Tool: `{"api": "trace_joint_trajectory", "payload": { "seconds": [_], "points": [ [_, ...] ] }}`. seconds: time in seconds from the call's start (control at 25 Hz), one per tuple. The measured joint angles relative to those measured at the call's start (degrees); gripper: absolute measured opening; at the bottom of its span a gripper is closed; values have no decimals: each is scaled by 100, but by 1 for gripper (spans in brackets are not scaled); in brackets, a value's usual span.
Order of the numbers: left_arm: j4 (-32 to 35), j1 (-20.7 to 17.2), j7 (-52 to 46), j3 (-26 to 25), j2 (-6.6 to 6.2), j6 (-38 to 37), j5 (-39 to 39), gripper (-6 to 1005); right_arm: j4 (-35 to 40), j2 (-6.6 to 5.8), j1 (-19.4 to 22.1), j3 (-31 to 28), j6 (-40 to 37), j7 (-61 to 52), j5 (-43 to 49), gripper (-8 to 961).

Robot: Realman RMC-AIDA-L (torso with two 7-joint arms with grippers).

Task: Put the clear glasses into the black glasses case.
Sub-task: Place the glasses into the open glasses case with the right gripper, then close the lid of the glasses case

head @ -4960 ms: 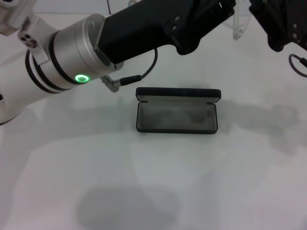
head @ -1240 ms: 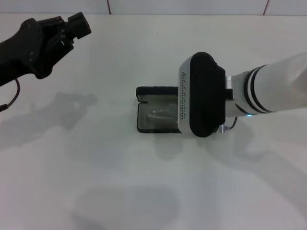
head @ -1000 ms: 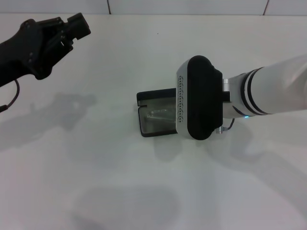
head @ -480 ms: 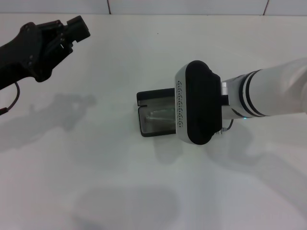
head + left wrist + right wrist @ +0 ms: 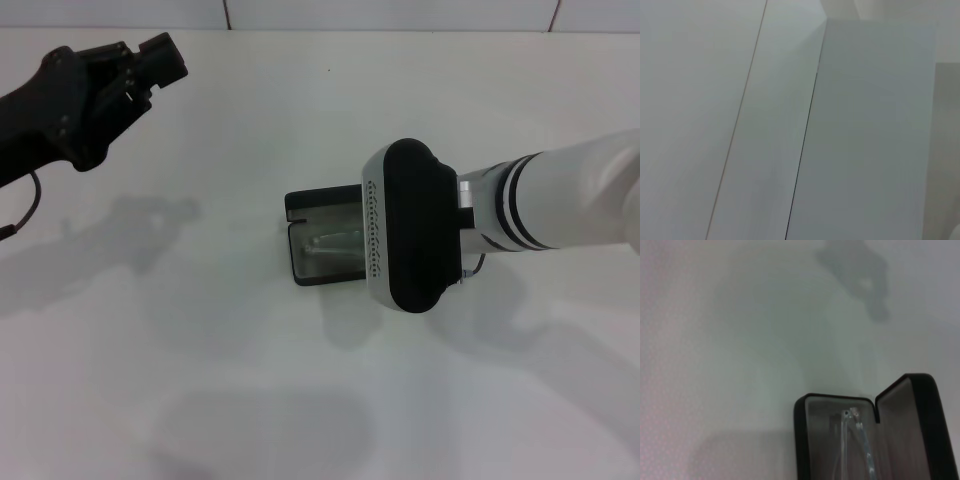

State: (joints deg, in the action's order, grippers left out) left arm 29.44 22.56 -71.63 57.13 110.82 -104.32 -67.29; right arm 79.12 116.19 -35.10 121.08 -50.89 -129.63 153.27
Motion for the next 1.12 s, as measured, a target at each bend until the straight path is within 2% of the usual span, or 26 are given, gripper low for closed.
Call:
{"api": "trace_joint_trajectory", "payload": {
  "seconds": [0.68, 1.12],
  "points": [
    [-9, -56, 0, 0, 0, 0, 14, 124, 176, 0, 113, 30, 9, -18, 14, 90],
    [26, -59, 0, 0, 0, -51, 14, 128, 907, -14, 555, -7, -314, -5, 23, 91]
  ]
}}
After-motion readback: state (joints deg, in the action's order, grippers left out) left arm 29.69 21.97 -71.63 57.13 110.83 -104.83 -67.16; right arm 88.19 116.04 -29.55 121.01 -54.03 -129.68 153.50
